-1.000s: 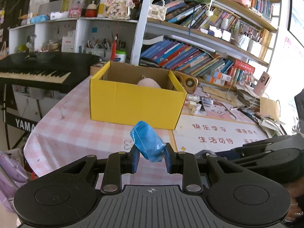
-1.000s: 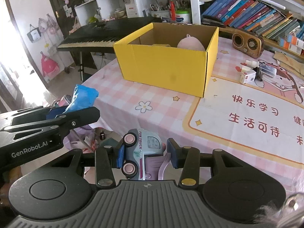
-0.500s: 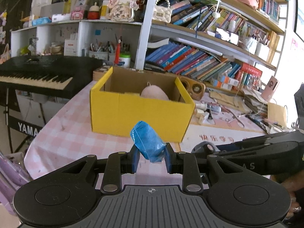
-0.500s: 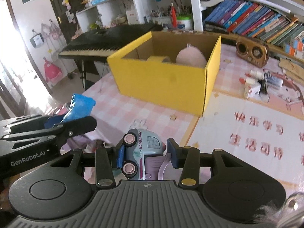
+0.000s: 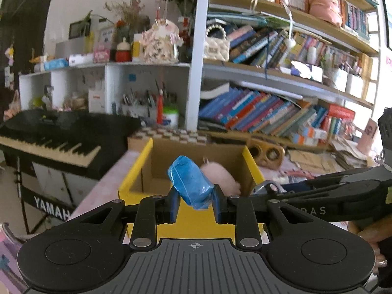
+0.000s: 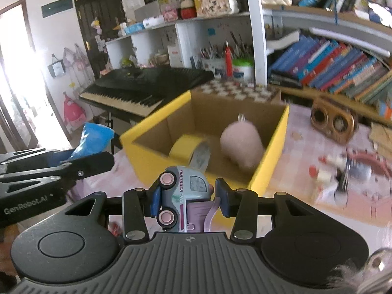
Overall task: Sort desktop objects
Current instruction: 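Lower the bag and truck into the yellow box and open both tools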
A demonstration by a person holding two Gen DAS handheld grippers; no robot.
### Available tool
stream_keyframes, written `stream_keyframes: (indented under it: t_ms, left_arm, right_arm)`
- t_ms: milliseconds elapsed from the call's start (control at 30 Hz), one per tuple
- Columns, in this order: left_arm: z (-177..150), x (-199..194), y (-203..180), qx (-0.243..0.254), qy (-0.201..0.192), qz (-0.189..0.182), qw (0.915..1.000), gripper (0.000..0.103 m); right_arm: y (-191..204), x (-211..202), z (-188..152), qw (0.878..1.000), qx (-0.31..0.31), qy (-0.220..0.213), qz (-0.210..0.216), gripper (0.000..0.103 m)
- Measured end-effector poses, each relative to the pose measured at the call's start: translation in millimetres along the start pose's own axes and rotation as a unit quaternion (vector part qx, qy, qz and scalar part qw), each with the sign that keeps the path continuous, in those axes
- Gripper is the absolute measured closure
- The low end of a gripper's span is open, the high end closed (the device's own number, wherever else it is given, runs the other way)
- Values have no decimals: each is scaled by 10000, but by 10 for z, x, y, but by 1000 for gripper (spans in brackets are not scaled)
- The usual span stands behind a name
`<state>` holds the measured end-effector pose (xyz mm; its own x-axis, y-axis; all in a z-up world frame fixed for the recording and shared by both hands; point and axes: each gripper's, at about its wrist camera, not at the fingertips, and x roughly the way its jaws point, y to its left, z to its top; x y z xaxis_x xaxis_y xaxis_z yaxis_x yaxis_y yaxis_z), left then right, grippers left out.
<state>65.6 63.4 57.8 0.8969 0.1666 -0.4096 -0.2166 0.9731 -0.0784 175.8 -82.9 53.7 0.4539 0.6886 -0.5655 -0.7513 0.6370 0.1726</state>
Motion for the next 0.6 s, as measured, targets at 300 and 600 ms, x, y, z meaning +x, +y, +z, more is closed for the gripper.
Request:
stream_keyframes:
  t_ms: [300, 600]
  left_arm:
    - [251, 347, -31, 59, -31, 307, 9995, 76]
    - [414, 788, -68, 171, 213, 475, 9985, 76]
  right_arm:
    - [-283, 420, 478, 9982, -569, -161, 30, 61]
    - [-404, 923, 574, 9943, -1019, 185, 253, 61]
